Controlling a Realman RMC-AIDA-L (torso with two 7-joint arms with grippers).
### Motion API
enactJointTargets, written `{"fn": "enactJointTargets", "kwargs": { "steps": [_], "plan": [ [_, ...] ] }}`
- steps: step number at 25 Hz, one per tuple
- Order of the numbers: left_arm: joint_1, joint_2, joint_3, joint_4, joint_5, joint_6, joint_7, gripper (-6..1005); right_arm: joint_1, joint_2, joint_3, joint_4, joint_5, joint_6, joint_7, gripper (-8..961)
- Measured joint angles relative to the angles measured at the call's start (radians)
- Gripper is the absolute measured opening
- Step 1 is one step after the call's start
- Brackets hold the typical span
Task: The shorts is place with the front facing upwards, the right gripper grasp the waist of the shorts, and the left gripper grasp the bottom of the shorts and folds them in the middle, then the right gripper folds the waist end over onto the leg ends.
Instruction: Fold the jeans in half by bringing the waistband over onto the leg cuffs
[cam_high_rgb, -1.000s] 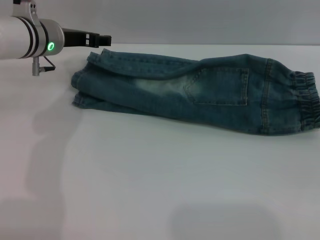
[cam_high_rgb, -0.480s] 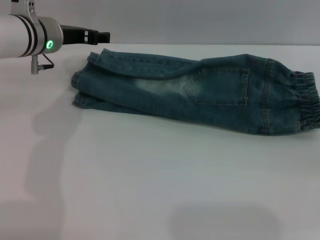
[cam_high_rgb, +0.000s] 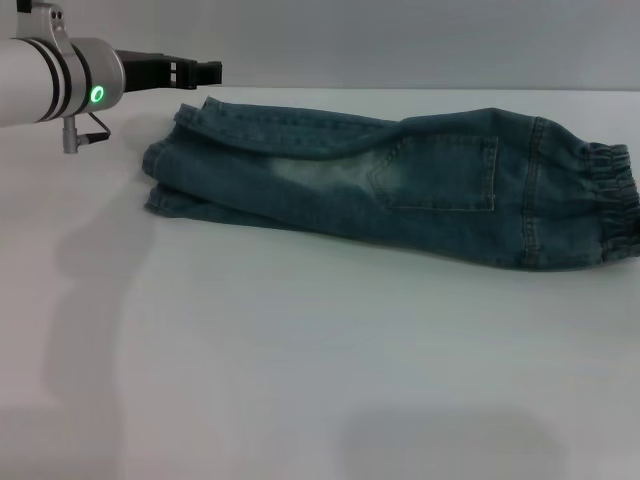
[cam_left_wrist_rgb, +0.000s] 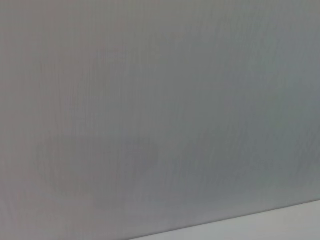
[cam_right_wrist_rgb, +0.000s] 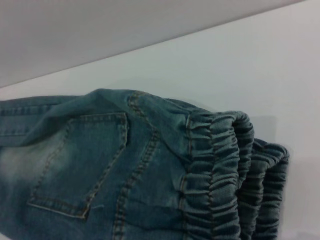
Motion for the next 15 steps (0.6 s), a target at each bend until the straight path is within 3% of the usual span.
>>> {"fn": "enactJointTargets", "kwargs": {
  "steps": [7,15],
  "plan": [
    [0.0,0.0,0.002,0.0,-0.009,0.0,0.009,844,0.006,0.034,-0.016,0.022,0.005,0.096,-0.017,460],
    [0.001,-0.002,0.002,-0.005,-0.014,0.001,0.01,844,0.034,0.053,-0.025,0.032,0.006,0.146,-0.035,455]
  ]
}}
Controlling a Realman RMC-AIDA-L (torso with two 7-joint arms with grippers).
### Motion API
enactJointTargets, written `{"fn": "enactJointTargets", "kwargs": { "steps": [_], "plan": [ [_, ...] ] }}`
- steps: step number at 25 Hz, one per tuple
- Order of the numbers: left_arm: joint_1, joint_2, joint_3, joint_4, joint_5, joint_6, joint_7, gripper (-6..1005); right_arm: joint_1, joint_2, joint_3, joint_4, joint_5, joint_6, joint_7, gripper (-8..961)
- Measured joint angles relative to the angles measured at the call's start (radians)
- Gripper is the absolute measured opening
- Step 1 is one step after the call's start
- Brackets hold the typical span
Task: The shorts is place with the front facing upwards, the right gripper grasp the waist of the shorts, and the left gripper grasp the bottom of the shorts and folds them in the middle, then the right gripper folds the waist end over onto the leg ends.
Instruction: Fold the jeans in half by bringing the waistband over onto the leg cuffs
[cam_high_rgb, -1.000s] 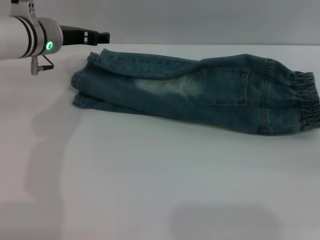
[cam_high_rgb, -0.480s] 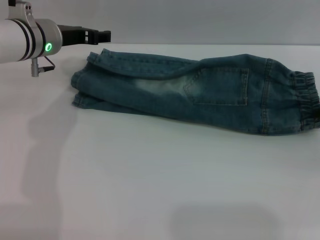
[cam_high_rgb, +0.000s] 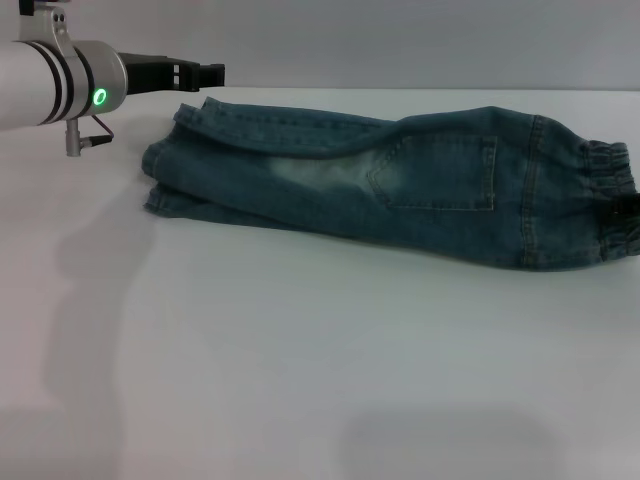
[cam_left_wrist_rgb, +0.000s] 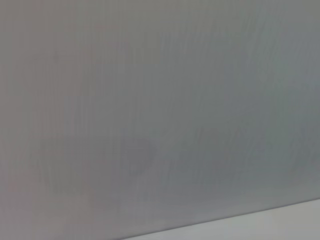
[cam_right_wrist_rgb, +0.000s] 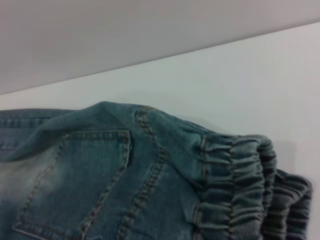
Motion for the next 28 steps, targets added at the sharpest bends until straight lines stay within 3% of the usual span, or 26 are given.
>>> {"fn": "enactJointTargets", "kwargs": {
  "steps": [7,13,15,21,28],
  "plan": [
    [0.012,0.0,0.012,-0.001,-0.023,-0.001,0.0,844,0.014,0.011,-0.036,0.024,0.002,0.037,-0.009,451],
    [0.026,0.0,0.025,-0.001,-0.038,-0.001,0.0,844,-0.001,0.037,-0.038,0.032,0.049,0.083,-0.078,448],
    [0.027,0.0,0.032,-0.001,-0.039,-0.001,0.0,844,-0.009,0.037,-0.038,0.037,0.087,0.085,-0.104,272],
    [0.03,-0.001,0.039,-0.001,-0.039,-0.001,0.0,844,-0.026,0.027,-0.035,0.028,0.142,0.04,-0.129,104],
    [0.033,-0.001,0.068,0.0,-0.055,-0.008,0.0,843,-0.04,0.026,-0.02,-0.056,0.143,-0.052,-0.122,84]
  ]
}}
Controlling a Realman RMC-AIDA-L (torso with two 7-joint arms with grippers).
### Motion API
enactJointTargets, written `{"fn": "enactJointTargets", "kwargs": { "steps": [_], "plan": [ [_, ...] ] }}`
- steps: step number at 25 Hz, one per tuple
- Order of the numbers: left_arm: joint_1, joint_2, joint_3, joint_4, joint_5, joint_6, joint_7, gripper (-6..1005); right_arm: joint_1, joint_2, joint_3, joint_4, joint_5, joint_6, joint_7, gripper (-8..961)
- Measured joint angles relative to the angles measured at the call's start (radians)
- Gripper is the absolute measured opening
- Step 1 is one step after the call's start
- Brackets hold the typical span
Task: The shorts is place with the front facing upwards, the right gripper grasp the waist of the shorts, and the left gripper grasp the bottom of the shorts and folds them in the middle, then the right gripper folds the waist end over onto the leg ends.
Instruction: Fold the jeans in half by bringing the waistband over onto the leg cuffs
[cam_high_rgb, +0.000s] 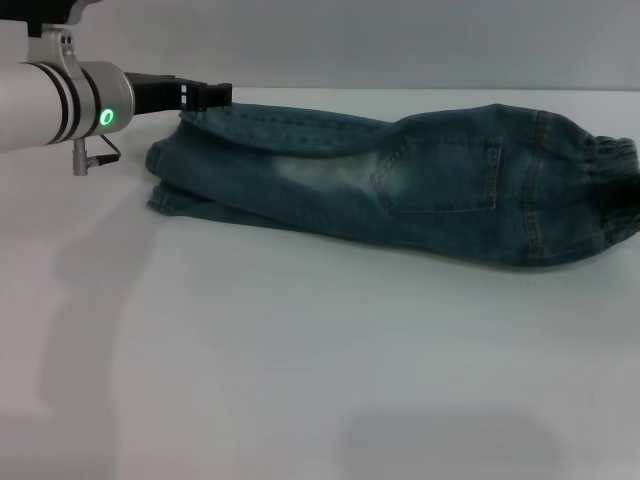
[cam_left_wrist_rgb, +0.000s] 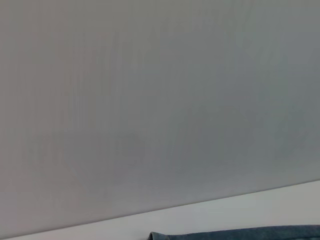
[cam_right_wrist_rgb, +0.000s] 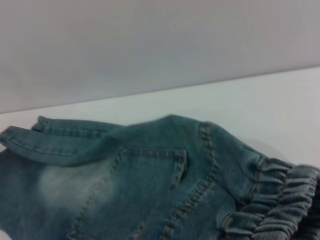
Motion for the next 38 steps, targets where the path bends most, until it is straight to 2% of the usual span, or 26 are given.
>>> {"fn": "enactJointTargets", "kwargs": {
  "steps": [3,4,11,17,20,24,33,38],
  "plan": [
    [0.015,0.0,0.057,0.009,-0.031,-0.031,0.0,843,-0.001,-0.005,0.009,-0.045,0.001,-0.044,0.015,76],
    [0.019,0.0,0.075,0.012,-0.043,-0.042,0.0,843,0.001,-0.015,0.012,-0.073,0.001,-0.077,0.031,73],
    [0.044,0.0,0.203,0.029,-0.104,-0.101,0.0,843,0.02,-0.041,0.014,-0.17,-0.001,-0.2,0.083,72],
    [0.055,-0.002,0.252,0.052,-0.136,-0.116,0.0,843,0.054,-0.062,0.014,-0.291,-0.005,-0.32,0.137,71],
    [0.06,-0.002,0.27,0.062,-0.158,-0.118,0.0,843,0.062,-0.066,0.014,-0.304,-0.005,-0.332,0.145,72],
    [0.088,-0.002,0.343,0.115,-0.2,-0.121,0.0,843,0.078,-0.073,0.014,-0.319,-0.002,-0.351,0.152,72],
    [0.108,-0.003,0.571,0.14,-0.216,-0.229,-0.008,843,0.128,-0.086,0.014,-0.333,0.001,-0.394,0.16,73],
    [0.122,-0.006,0.668,0.146,-0.232,-0.284,-0.013,843,0.161,-0.098,0.017,-0.346,0.002,-0.433,0.173,72]
  ]
}}
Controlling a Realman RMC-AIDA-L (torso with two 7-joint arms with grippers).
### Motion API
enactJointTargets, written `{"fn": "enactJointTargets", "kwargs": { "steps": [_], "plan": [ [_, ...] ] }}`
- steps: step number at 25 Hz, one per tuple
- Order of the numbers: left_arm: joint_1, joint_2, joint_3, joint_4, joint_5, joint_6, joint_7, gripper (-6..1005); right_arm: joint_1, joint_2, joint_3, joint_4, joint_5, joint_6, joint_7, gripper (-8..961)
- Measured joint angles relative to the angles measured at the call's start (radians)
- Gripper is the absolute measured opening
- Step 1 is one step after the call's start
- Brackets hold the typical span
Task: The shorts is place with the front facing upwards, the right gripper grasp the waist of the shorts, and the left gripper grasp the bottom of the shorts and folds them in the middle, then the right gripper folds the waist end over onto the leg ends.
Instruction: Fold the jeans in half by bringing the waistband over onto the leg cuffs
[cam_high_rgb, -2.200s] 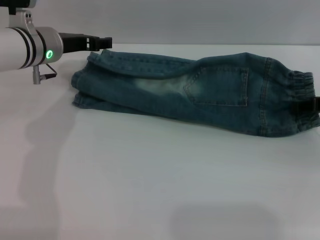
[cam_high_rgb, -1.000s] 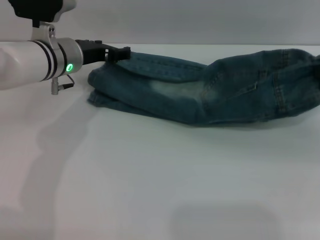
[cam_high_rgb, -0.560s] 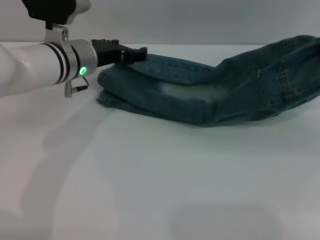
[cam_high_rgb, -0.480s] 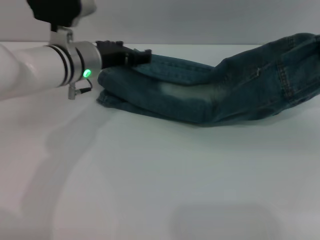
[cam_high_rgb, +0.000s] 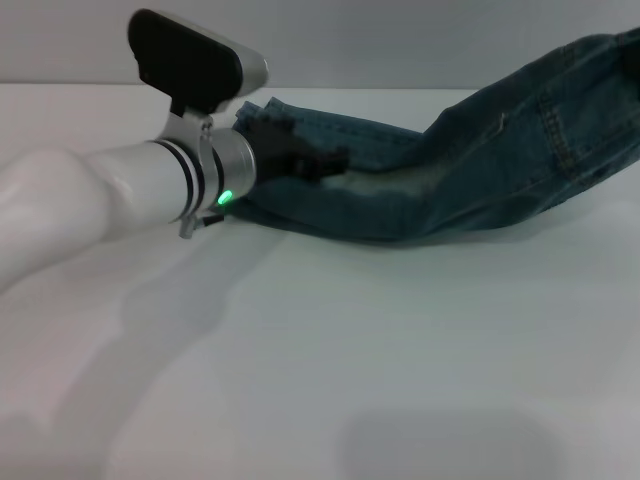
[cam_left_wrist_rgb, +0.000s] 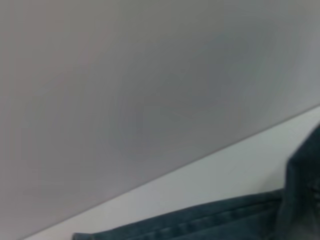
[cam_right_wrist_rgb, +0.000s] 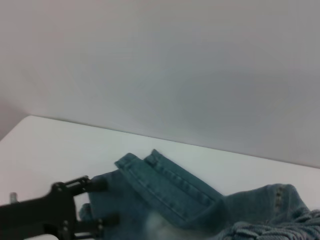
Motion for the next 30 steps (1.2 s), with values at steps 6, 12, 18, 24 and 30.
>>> {"fn": "enactJointTargets", "kwargs": {
  "steps": [6,12,18,24,30],
  "plan": [
    [0.008,0.0,0.046,0.009,-0.036,-0.015,-0.001,843,0.03,-0.004,0.006,-0.025,0.005,-0.029,0.008,72],
    [0.01,-0.002,0.08,0.019,-0.06,-0.041,-0.001,843,0.048,-0.005,-0.003,-0.019,0.019,-0.056,0.01,71],
    [0.003,-0.002,0.107,0.023,-0.087,-0.065,-0.001,843,0.055,-0.002,-0.006,-0.019,0.04,-0.083,0.01,71],
    [0.001,-0.002,0.149,0.029,-0.101,-0.067,-0.001,843,0.059,-0.001,-0.006,-0.018,0.048,-0.083,0.01,70],
    [0.007,-0.003,0.194,0.033,-0.131,-0.081,-0.001,843,0.061,0.002,-0.01,-0.016,0.07,-0.088,0.01,71]
  ]
}}
